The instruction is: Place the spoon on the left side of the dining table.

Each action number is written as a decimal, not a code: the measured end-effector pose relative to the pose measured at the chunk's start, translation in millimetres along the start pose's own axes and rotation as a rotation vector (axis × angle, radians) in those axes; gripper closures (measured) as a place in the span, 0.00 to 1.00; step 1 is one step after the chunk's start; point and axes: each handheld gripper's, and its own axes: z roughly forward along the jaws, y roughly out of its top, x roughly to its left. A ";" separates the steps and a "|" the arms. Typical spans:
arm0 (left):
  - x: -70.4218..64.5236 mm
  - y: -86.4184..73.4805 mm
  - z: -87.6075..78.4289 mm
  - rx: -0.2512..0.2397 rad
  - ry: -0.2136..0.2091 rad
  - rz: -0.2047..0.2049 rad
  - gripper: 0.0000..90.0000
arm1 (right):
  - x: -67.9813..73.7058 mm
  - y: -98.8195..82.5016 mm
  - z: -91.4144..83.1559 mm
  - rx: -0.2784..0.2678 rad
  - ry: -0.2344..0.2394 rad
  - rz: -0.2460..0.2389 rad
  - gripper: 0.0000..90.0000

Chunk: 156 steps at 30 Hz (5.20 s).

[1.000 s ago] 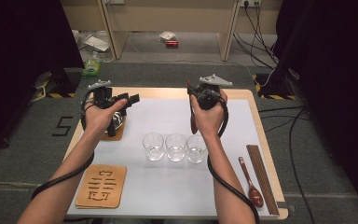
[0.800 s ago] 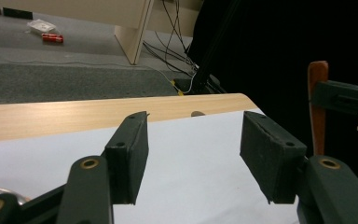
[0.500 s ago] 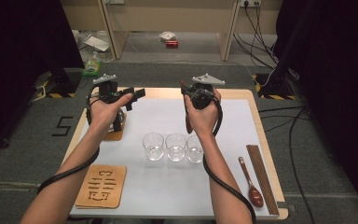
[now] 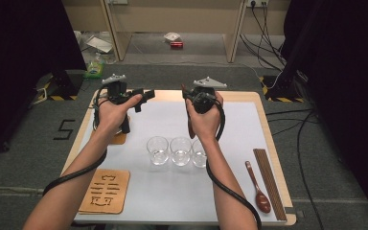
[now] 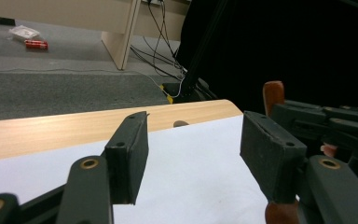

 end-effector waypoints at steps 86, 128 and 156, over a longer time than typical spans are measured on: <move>-30.2 8.2 60.5 0.018 -0.102 -0.087 0.73 | 27.1 0.2 13.3 -0.017 0.064 -0.027 0.94; -6.5 24.8 21.8 -0.111 0.035 0.069 0.83 | -14.9 -23.1 -28.8 0.120 0.013 0.032 0.70; 54.7 22.1 -35.4 -0.145 0.171 0.069 0.83 | -71.9 -95.8 -102.7 0.175 -0.128 0.121 0.67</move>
